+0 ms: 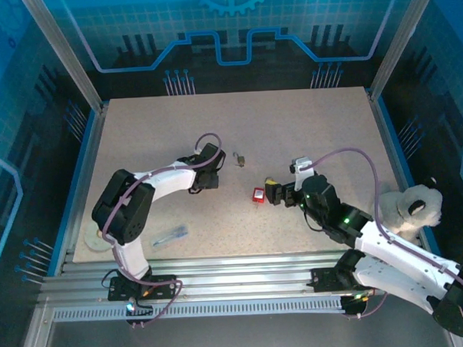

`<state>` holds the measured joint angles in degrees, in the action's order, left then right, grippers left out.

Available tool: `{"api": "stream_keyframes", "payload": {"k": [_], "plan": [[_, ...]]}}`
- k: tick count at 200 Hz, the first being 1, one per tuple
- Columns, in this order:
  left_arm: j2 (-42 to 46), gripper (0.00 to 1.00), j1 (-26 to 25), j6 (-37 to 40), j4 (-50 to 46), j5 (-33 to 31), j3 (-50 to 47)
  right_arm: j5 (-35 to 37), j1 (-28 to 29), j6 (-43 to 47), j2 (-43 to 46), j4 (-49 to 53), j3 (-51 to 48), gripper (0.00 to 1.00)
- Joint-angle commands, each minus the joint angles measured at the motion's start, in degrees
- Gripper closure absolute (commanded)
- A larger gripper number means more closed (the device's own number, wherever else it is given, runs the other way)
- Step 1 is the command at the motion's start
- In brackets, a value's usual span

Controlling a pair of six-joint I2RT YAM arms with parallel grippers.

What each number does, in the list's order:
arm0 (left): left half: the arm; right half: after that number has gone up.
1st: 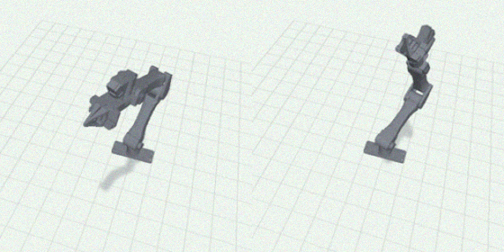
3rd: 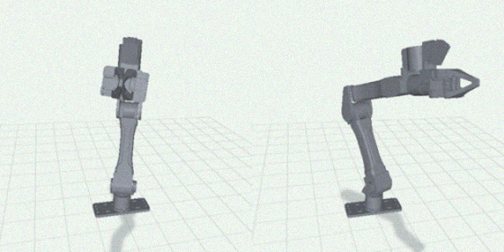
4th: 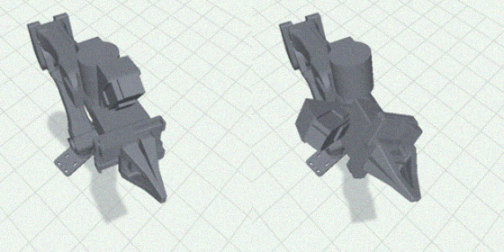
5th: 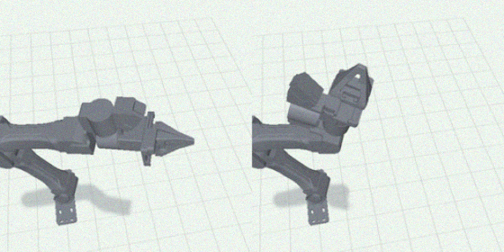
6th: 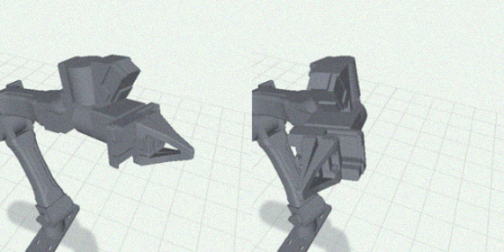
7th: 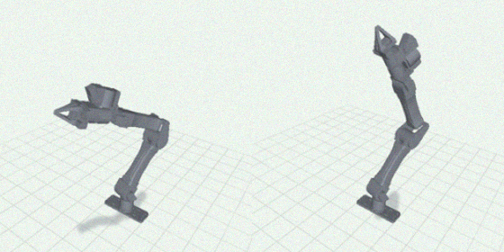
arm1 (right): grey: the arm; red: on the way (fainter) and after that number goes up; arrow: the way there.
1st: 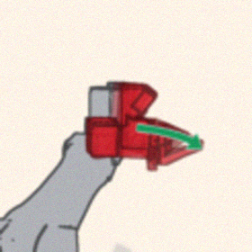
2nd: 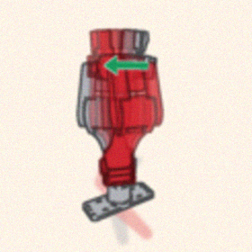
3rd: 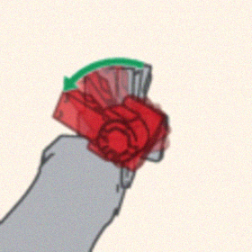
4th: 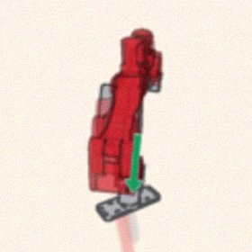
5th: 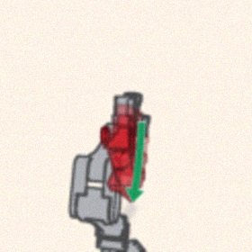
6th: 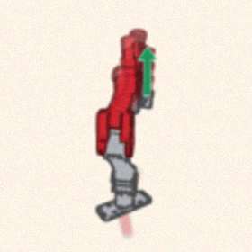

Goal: Lock with the key

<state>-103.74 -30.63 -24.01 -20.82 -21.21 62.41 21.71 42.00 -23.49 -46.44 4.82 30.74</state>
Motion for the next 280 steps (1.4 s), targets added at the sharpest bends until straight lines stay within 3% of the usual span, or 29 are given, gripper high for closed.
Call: {"api": "stream_keyframes", "payload": {"k": [1, 60, 198, 280], "plan": [[3.74, 1.0, -1.03, -0.36, -1.15, 0.02, -0.95, -2.16, 0.29, -1.12, -0.83, -1.56, 1.07, 0.01], [7.02, 1.0, -3.32, 0.8, 0.92, 0.01, -4.33, -7.84, -2.7, -3.83, -2.69, -1.04, 1.51, 0.0], [21.87, 1.0, -13.43, 11.59, 21.4, 9.9, -19.4, -34.83, -17.37, -14.81, -9.55, -4.42, 0.92, 0.07], [24.19, 1.0, -17.66, 13.34, 24.77, 16.71, -19.84, -43.08, -18.88, -18.38, -15.51, -9.8, 0.64, 0.15]]}}
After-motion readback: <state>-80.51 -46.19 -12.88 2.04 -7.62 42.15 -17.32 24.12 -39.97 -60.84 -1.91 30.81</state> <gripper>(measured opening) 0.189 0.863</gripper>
